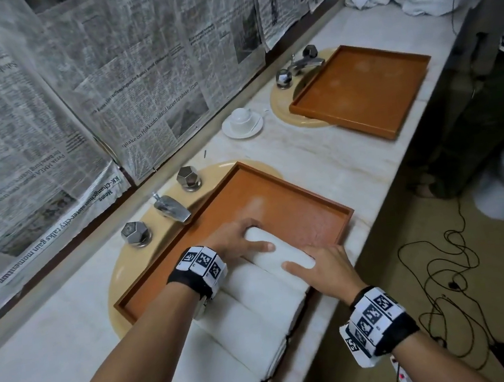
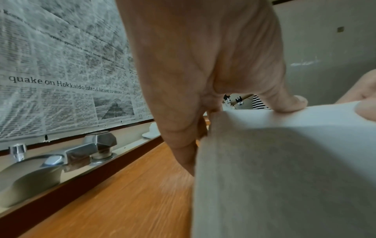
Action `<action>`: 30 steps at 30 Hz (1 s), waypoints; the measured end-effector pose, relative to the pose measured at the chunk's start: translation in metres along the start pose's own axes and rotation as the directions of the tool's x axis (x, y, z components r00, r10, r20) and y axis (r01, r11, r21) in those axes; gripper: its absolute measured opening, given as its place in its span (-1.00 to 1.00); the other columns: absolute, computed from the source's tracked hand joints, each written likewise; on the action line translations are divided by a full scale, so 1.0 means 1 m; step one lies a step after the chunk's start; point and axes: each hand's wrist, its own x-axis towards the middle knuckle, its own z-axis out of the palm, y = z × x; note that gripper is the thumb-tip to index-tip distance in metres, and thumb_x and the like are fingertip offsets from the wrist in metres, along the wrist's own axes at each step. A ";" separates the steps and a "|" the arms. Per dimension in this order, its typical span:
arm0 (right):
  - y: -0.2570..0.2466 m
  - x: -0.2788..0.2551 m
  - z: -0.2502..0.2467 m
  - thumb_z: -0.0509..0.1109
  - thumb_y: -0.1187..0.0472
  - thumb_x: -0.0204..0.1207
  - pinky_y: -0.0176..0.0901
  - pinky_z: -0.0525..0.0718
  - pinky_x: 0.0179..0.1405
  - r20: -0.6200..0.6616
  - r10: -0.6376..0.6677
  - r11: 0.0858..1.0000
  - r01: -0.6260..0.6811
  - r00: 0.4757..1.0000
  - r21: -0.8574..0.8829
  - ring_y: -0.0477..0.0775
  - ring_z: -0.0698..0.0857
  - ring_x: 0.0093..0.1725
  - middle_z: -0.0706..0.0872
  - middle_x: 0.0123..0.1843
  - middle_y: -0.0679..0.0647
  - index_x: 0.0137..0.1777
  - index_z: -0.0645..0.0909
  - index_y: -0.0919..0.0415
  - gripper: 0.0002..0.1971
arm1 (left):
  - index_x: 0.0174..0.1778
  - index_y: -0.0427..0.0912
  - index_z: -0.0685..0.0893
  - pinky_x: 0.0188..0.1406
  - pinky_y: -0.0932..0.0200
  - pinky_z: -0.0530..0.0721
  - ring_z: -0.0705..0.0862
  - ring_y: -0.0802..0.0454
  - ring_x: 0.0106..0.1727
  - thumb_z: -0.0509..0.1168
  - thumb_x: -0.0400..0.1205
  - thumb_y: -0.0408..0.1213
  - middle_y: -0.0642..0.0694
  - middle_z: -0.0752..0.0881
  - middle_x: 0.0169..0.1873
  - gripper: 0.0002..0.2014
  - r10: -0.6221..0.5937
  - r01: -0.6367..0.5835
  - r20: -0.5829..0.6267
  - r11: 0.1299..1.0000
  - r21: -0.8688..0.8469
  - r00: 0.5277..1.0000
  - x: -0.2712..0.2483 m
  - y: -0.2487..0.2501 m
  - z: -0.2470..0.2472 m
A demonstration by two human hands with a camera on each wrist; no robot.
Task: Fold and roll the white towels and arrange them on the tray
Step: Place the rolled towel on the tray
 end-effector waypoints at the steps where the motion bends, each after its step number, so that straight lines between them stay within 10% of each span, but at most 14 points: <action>1: 0.002 0.000 0.000 0.09 -0.56 0.41 0.09 0.50 0.26 -0.010 0.005 1.000 -0.005 1.000 0.015 -0.02 0.68 -0.15 0.74 -0.26 -0.15 -0.11 0.67 -0.04 -0.38 | 0.55 0.13 0.46 0.15 0.17 0.49 0.58 0.04 0.20 0.45 0.48 0.30 0.07 0.59 0.22 -0.26 -0.001 0.001 -0.005 1.000 -0.002 1.000 -0.001 0.002 0.001; 7: 0.000 -0.008 -0.010 0.28 -0.43 0.46 0.07 0.58 0.12 -0.006 -0.020 0.995 0.020 1.000 0.100 -0.08 0.62 -0.28 0.62 -0.42 -0.19 -0.39 0.48 -0.14 -0.58 | 0.56 0.09 0.44 0.19 0.19 0.46 0.56 0.06 0.23 0.44 0.51 0.27 0.02 0.59 0.33 -0.27 -0.007 0.007 -0.011 0.999 -0.032 1.000 -0.008 0.007 0.006; 12: -0.002 -0.015 -0.008 0.16 -0.47 0.47 0.17 0.27 0.49 0.005 0.059 0.998 -0.059 0.998 -0.018 -0.07 0.63 0.02 0.71 -0.14 -0.19 -0.03 0.62 -0.11 -0.52 | 0.63 0.10 0.37 0.20 0.19 0.44 0.52 0.07 0.24 0.43 0.52 0.26 0.00 0.55 0.39 -0.22 -0.019 0.018 -0.016 0.998 -0.064 1.000 -0.015 0.008 0.009; 16: 0.000 -0.024 0.002 0.38 -0.33 0.46 -0.06 0.70 0.09 0.020 0.100 0.933 -0.101 0.995 0.346 -0.06 0.71 -0.01 0.75 -0.09 -0.16 0.04 0.68 0.00 -0.58 | 0.66 0.10 0.33 0.33 0.15 0.43 0.48 0.07 0.31 0.43 0.53 0.26 -0.02 0.49 0.52 -0.20 -0.007 0.005 -0.033 0.997 -0.071 0.999 -0.019 0.009 0.011; 21: -0.002 -0.026 0.003 0.43 -0.31 0.42 -0.39 0.65 -0.18 -0.005 0.162 0.898 -0.145 0.987 0.415 -0.13 0.72 -0.07 0.78 -0.13 -0.10 -0.01 0.72 0.04 -0.58 | 0.67 0.05 0.30 0.39 0.12 0.44 0.50 -0.02 0.40 0.44 0.55 0.19 -0.06 0.47 0.54 -0.19 -0.018 0.013 -0.047 0.993 -0.113 0.999 -0.023 0.014 0.013; 30: 0.005 -0.022 0.003 0.34 -0.43 0.33 0.04 0.74 0.04 0.062 0.182 0.896 -0.192 0.981 0.400 0.04 0.67 0.05 0.76 -0.14 -0.07 -0.15 0.68 -0.07 -0.56 | 0.68 0.03 0.29 0.40 0.09 0.47 0.50 0.00 0.38 0.47 0.52 0.21 -0.07 0.47 0.55 -0.14 -0.077 0.068 -0.051 0.985 -0.156 0.996 -0.023 0.016 0.015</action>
